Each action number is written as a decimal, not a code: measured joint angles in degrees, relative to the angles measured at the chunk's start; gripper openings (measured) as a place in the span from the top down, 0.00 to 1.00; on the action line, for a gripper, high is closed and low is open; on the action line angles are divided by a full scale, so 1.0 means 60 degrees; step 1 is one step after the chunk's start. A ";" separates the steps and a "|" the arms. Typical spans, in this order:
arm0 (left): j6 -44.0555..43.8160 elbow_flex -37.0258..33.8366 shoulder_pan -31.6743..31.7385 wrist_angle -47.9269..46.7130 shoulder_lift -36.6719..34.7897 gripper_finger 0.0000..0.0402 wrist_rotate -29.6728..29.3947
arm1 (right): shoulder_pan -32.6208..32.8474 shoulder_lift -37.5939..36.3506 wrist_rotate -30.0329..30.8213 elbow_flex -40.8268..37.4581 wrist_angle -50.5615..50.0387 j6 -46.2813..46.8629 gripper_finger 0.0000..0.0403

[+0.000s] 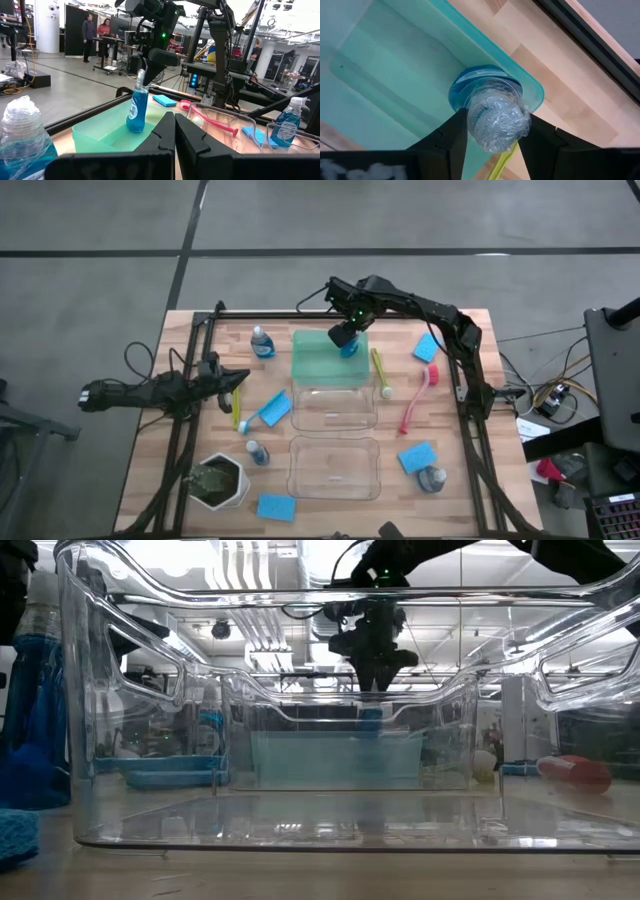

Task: Pick & Place Kitchen Sink Supplies
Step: Put the blue dishwashing liquid into the green bin, then put the dishwashing liquid into the green bin

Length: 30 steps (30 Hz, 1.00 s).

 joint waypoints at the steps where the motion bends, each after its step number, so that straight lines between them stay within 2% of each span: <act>1: -0.0001 -0.0001 0.0000 0.0002 -0.0003 0.99 0.0001 | 0.0000 0.0000 -0.0001 -0.0002 -0.0001 -0.0002 0.61; 9: 0.0000 -0.0001 -0.0003 0.0000 0.0001 0.99 -0.0002 | 0.0000 -0.0073 -0.0041 -0.0007 -0.0132 -0.0064 0.50; 18: -0.0067 0.0001 -0.0003 0.0016 0.0001 0.99 0.0001 | 0.0000 -0.0091 -0.0047 0.0818 -0.0856 -0.0104 0.39; 24: -0.1069 0.0054 0.0001 0.0825 0.0001 0.99 -0.0007 | 0.0004 -0.0106 -0.0186 0.1876 -0.1558 -0.0093 0.35; 27: -0.2443 0.0240 0.0001 0.1767 0.0001 0.99 -0.0008 | 0.0004 -0.0120 -0.0574 0.2530 -0.1630 -0.0066 0.33; 30: -0.3427 0.0319 0.0004 0.2799 0.0001 0.99 -0.0720 | 0.0029 -0.0120 -0.0612 0.3160 -0.1639 -0.0064 0.33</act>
